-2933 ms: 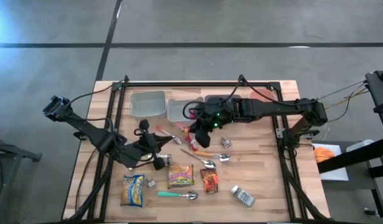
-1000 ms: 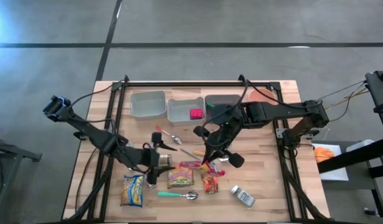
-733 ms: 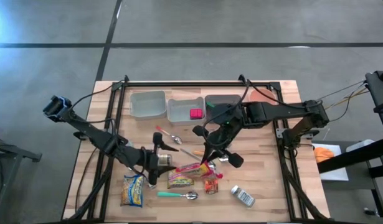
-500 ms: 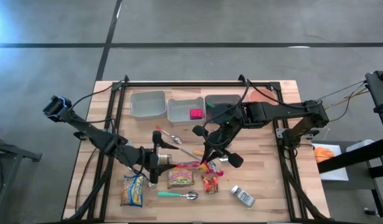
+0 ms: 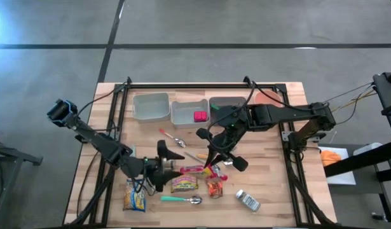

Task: Pick & Place Food Item
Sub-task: Put the red noodle pack into the left gray bin

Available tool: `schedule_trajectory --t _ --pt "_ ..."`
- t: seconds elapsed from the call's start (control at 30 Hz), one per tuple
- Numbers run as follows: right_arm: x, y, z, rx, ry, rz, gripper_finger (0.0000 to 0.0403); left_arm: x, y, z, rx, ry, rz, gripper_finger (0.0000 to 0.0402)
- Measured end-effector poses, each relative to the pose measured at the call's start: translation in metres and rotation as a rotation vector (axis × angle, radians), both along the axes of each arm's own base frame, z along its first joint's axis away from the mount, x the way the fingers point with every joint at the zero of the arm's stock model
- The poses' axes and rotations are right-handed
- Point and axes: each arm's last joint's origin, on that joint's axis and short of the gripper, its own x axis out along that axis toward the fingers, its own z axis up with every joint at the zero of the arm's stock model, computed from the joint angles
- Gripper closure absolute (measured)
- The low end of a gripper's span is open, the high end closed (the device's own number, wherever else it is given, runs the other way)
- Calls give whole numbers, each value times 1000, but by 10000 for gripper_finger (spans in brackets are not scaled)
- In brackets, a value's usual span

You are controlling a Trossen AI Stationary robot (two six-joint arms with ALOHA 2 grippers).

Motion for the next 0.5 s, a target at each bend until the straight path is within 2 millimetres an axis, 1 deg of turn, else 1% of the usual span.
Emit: schedule_trajectory --t 0.17,0.3,0.5 --pt "0 0 0 0 -1 0 395 -2 -3 5 -10 -36 -12 82" --pt "0 0 0 1 -5 0 395 -1 -3 5 13 -43 -18 82" --pt "1 0 -5 -1 6 1 395 -2 -5 6 30 -49 -29 88"
